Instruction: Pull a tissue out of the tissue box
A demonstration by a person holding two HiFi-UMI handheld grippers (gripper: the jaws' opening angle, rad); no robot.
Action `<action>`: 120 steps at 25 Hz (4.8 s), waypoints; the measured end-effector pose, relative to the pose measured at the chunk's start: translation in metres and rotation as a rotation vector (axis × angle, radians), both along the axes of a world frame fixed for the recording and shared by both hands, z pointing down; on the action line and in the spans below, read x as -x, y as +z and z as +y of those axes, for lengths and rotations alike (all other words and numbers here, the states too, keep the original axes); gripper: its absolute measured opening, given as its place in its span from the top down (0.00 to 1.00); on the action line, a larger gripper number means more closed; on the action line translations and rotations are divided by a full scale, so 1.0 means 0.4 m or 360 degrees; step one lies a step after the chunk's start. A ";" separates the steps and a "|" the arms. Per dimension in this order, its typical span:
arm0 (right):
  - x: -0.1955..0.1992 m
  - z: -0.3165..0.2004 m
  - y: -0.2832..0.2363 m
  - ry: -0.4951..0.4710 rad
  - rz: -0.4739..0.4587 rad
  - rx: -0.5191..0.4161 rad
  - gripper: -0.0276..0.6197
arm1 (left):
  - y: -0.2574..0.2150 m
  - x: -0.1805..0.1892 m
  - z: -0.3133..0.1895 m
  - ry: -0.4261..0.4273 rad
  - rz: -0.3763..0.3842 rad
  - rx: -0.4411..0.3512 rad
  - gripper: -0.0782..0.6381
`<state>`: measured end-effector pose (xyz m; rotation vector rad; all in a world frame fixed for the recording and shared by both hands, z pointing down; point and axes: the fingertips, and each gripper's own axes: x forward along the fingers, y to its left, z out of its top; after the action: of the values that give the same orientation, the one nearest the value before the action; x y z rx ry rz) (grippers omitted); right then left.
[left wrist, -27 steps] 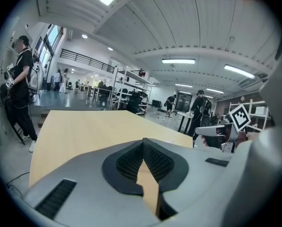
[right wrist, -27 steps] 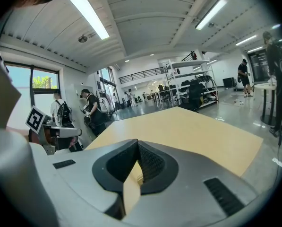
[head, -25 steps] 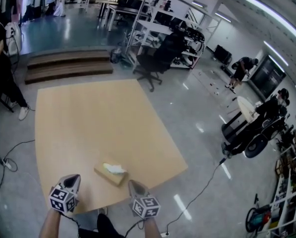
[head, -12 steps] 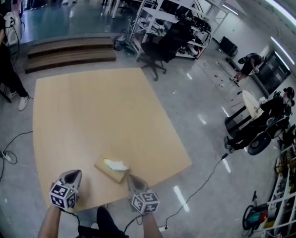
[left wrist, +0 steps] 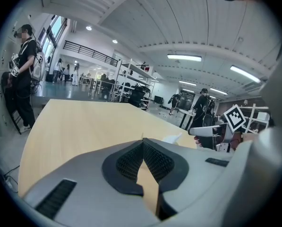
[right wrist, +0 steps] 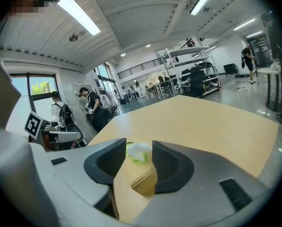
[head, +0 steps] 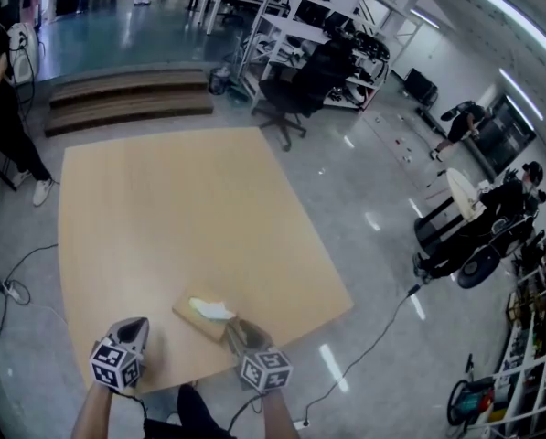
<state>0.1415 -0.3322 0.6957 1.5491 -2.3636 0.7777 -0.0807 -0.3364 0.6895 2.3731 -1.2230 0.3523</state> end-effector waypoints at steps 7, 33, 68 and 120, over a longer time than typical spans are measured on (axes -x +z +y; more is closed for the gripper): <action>0.006 -0.032 0.048 -0.0007 0.0048 0.0027 0.63 | 0.004 -0.009 -0.003 0.0006 -0.0003 0.0005 0.88; 0.028 -0.130 0.133 -0.0038 0.0008 0.0144 0.63 | 0.019 0.035 -0.008 -0.0080 -0.0015 0.0042 0.88; 0.035 -0.114 0.146 -0.0062 0.0205 0.0121 0.95 | 0.014 0.035 0.009 -0.0086 -0.0016 0.0041 0.88; 0.010 -0.161 -0.204 0.0033 0.0221 -0.0345 0.95 | -0.098 0.071 0.046 -0.0165 0.0030 -0.0151 0.88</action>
<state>0.1374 -0.3964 0.6143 1.6528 -2.3972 0.4130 -0.1091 -0.3180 0.6503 2.3744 -1.3759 0.2431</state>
